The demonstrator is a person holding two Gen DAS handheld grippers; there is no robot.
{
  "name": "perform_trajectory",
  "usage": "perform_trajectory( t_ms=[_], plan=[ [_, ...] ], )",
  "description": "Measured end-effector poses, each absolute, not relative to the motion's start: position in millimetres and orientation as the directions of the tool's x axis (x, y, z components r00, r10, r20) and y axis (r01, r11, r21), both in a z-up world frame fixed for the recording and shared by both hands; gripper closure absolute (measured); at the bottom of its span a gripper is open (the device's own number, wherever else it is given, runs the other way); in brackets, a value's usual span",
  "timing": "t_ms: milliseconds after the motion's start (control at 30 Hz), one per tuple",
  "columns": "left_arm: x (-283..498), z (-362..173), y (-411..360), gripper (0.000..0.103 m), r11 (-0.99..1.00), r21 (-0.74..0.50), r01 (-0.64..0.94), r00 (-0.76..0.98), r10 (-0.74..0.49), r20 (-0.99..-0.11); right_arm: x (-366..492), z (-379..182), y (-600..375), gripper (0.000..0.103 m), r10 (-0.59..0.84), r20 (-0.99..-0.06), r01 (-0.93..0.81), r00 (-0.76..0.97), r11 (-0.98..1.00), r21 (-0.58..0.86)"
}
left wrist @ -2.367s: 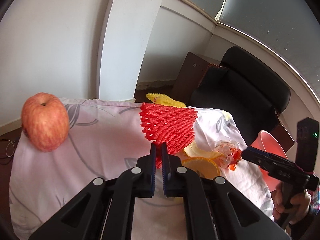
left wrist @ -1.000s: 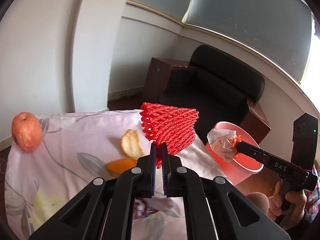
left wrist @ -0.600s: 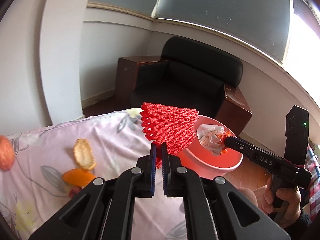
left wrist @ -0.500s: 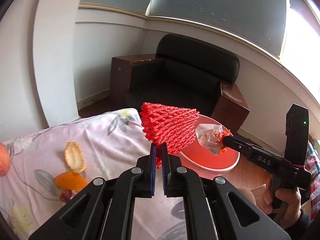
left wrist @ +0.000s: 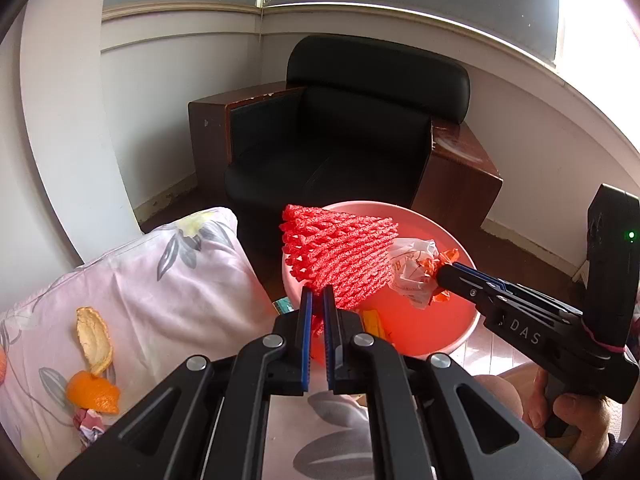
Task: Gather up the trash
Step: 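Carry the red net sleeve and orange wrapper over the pink bucket, then open both tools to drop the sleeve and wrapper into the bucket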
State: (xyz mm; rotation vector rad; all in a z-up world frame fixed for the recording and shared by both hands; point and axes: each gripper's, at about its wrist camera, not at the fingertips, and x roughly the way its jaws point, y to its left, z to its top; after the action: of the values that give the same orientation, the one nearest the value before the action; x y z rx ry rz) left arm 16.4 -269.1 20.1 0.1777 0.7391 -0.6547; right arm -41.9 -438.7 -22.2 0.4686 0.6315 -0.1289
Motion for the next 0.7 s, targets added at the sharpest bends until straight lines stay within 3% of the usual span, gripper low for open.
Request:
perform_trajectory(
  t_ms=[467, 600, 700],
  plan=[
    [29.2, -2.7, -305.1, 0.098, 0.783, -0.042, 0.621, 0.518, -0.450, -0.727, -33.5, -36.7, -460.4, 0.092, -0.003, -0.613, 0.304, 0.790, 0.870, 0.388],
    [30.5, -2.1, -306.4, 0.088, 0.784, -0.043, 0.619, 0.523, -0.453, -0.722, -28.9, -40.9, -467.1, 0.091, -0.012, -0.631, 0.333, 0.776, 0.857, 0.393],
    [30.4, 0.9, -302.9, 0.072, 0.788, -0.056, 0.613, 0.528, -0.462, -0.713, -29.4, -43.7, -471.9, 0.090, -0.014, -0.633, 0.348, 0.774, 0.844, 0.407]
  ],
)
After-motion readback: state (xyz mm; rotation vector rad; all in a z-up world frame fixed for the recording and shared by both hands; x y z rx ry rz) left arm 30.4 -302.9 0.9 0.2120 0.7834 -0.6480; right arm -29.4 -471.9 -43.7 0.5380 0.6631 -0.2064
